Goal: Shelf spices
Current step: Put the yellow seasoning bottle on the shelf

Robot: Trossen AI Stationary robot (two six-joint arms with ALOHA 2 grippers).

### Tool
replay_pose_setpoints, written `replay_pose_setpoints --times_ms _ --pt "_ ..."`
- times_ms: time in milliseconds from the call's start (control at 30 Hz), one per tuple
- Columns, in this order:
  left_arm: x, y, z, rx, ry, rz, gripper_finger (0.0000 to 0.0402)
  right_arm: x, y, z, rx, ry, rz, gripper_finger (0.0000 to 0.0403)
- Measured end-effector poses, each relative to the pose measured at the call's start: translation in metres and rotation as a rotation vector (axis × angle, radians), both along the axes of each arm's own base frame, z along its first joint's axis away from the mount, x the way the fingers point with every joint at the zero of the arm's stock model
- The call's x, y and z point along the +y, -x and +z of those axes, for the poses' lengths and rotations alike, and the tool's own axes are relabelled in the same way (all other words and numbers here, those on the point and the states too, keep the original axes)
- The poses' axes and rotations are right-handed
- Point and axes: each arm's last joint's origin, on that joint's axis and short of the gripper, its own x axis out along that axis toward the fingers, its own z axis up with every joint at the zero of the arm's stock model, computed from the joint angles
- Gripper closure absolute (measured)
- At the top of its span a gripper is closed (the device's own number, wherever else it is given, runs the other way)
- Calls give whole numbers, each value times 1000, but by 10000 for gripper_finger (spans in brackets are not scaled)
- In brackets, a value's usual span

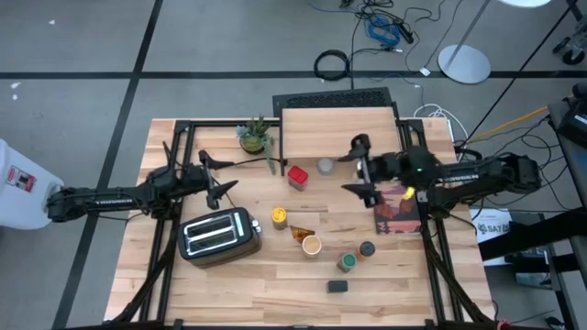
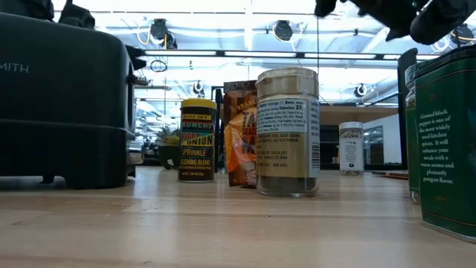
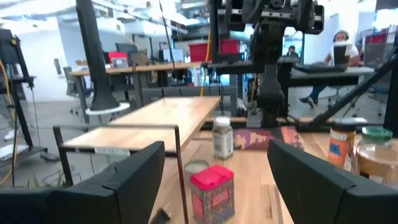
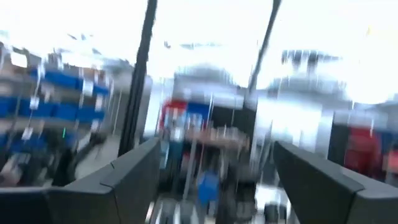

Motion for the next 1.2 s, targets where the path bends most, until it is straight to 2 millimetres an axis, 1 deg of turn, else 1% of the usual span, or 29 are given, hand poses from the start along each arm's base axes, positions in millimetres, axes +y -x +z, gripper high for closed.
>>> replay_pose_setpoints --times_ms 133,167,267,400,500,567,700,800,900,1033,1133,1200 --pt "0 0 1 -40 110 -17 107 2 12 19 -178 20 7 105" --pt "0 0 2 -46 116 -17 107 2 14 25 -211 23 9 105" --pt "0 1 7 -100 109 -4 107 4 19 47 -285 57 42 105" --pt "0 4 16 -195 94 6 107 8 19 85 -328 114 109 105" --pt "0 6 20 -246 86 15 107 11 18 116 -316 139 146 105" --pt "0 6 21 -254 92 20 107 10 17 137 -280 147 142 105" --pt "-1 5 20 -245 89 -27 107 10 17 176 -123 175 90 105" --pt "-1 5 20 -250 126 -45 107 10 21 198 -9 195 48 105" --pt "-2 5 20 -250 144 -84 107 10 27 213 94 180 47 105" --pt "-3 5 23 -255 162 -136 107 10 36 221 223 128 13 105" --pt "-5 4 41 -292 124 -186 107 10 39 216 362 92 -4 105" --pt "-5 4 58 -326 86 -203 107 9 39 208 465 66 -32 105"
